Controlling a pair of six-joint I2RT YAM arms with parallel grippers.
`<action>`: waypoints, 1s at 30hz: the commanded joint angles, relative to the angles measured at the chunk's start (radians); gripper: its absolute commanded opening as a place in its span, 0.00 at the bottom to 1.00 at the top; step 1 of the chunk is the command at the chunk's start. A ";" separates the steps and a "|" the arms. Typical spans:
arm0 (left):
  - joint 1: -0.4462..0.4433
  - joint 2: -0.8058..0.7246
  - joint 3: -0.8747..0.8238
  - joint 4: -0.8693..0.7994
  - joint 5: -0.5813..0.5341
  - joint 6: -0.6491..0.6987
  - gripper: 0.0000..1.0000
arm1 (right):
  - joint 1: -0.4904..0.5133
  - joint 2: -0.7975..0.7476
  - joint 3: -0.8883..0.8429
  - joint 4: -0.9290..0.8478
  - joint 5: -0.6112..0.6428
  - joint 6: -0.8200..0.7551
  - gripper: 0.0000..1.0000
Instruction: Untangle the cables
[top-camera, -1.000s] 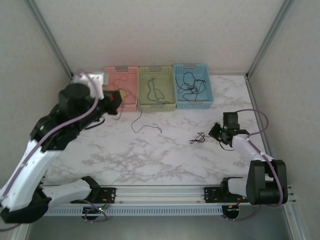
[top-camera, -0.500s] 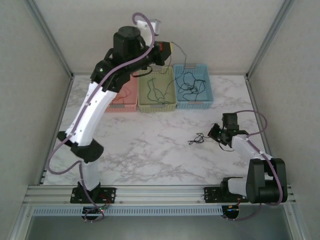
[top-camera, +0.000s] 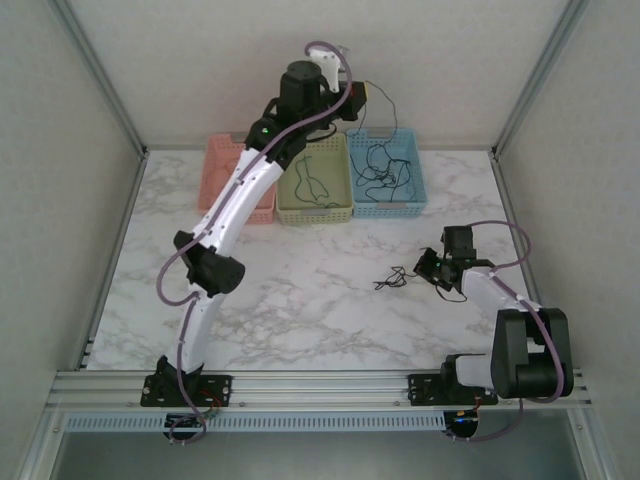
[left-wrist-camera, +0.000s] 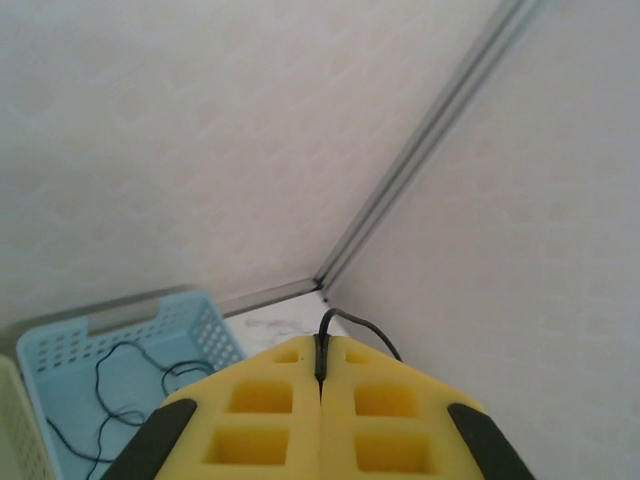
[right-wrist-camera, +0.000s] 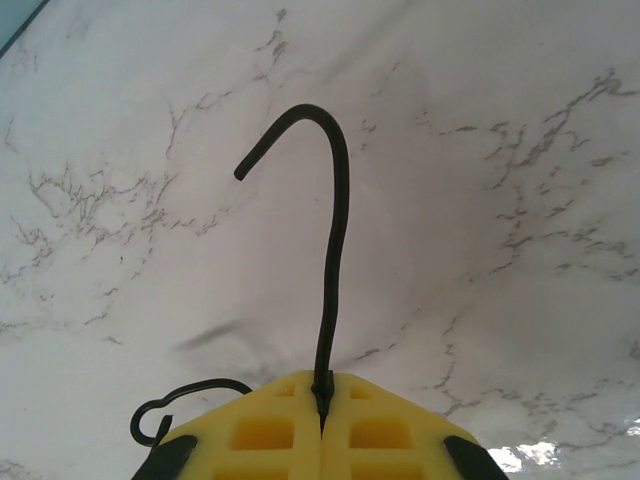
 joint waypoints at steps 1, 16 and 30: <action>0.051 0.113 0.022 0.075 -0.008 -0.099 0.00 | -0.006 0.011 -0.007 0.001 -0.016 0.005 0.00; -0.027 0.288 0.025 0.023 0.131 -0.027 0.00 | -0.006 0.022 -0.004 -0.001 -0.027 0.004 0.00; -0.016 0.363 0.039 0.018 0.146 -0.012 0.14 | -0.006 0.025 0.010 -0.018 -0.031 -0.004 0.00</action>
